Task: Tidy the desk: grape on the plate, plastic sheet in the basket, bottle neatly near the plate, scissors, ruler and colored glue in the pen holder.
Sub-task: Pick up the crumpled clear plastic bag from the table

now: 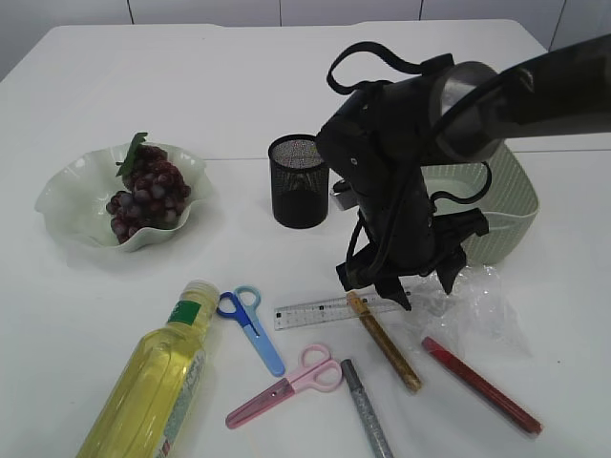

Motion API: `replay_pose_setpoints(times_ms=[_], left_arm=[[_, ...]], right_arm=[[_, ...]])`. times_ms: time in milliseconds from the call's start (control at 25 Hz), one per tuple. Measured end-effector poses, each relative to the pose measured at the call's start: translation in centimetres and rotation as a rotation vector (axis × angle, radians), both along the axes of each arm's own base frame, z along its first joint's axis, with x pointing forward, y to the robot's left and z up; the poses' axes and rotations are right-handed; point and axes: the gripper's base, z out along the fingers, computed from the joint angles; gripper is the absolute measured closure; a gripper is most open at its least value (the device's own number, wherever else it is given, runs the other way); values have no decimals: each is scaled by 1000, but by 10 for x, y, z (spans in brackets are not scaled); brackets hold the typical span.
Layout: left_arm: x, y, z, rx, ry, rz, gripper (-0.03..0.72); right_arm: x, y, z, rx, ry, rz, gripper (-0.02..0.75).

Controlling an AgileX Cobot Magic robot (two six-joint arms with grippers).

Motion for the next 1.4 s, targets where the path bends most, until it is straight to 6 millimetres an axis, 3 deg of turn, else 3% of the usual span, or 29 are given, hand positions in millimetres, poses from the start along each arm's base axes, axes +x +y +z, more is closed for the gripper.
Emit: replay_pose_setpoints(times_ms=[360, 840, 1400], left_arm=[[0, 0, 0, 0, 0, 0, 283], [0, 0, 0, 0, 0, 0, 283], [0, 0, 0, 0, 0, 0, 283]], right_arm=[[-19, -13, -16, -61, 66, 1, 353], [-18, -15, -13, -68, 46, 3, 353], [-25, -17, 42, 31, -66, -13, 353]])
